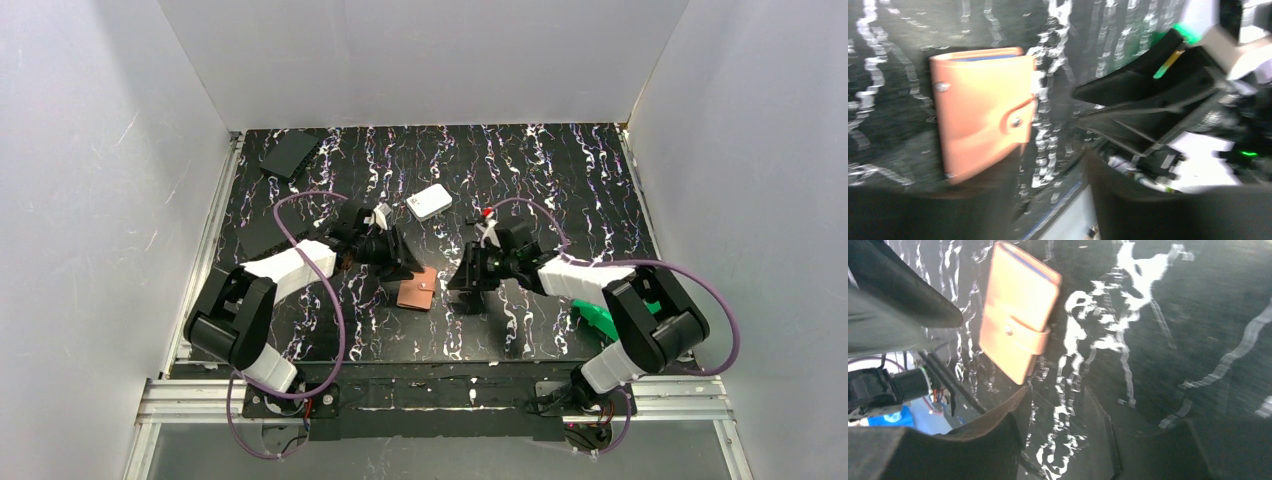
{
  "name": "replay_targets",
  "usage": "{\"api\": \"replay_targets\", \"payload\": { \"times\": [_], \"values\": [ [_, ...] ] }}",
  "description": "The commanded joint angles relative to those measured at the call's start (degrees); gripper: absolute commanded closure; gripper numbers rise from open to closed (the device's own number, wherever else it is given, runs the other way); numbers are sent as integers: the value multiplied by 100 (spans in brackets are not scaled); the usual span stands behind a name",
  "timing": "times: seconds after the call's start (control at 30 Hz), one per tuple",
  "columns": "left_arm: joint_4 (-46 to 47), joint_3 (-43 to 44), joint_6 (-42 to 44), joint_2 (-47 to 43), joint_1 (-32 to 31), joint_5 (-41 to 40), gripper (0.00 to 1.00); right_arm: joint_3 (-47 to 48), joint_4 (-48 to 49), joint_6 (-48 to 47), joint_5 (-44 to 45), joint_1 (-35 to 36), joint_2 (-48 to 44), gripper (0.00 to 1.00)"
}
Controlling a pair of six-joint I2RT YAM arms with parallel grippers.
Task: Put the credit cards into the card holder
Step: Open the card holder at the center of the board.
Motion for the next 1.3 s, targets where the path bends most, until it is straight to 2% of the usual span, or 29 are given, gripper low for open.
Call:
{"api": "replay_targets", "payload": {
  "times": [0.0,0.1,0.17,0.23,0.4,0.6,0.93,0.97,1.03,1.1,1.13,1.27],
  "values": [
    [-1355,261,1179,-85,10,-738,83,877,-336,-277,568,743,280,50],
    [-1330,147,1206,103,7,-952,92,1632,-1277,-751,2112,1414,380,50],
    [-1251,17,1256,409,9,-1115,99,2495,-2290,-536,3757,2018,846,46],
    [-1156,-38,1219,505,11,-1095,100,2785,-2633,-364,4169,2242,1056,42],
    [-989,-189,1107,625,11,-1177,100,3458,-3181,-258,5057,2836,1639,36],
    [-984,-331,952,635,9,-1330,100,3575,-3481,-226,6212,3214,1920,39],
    [-807,-451,766,814,4,-1250,100,3242,-2878,-362,6228,3242,2254,43],
    [-816,-455,764,821,6,-1263,100,3226,-2827,-392,6257,3241,2279,45],
    [-862,-461,753,837,11,-1295,100,3186,-2769,-431,6396,3237,2317,55],
    [-948,-460,757,840,11,-1363,100,3086,-2678,-384,6558,3235,2289,73],
    [-990,-453,761,851,11,-1403,100,3006,-2598,-368,6611,3235,2236,79],
    [-1188,-425,826,862,13,-1596,100,2613,-2187,-206,6611,3161,1828,90]
  ]
}}
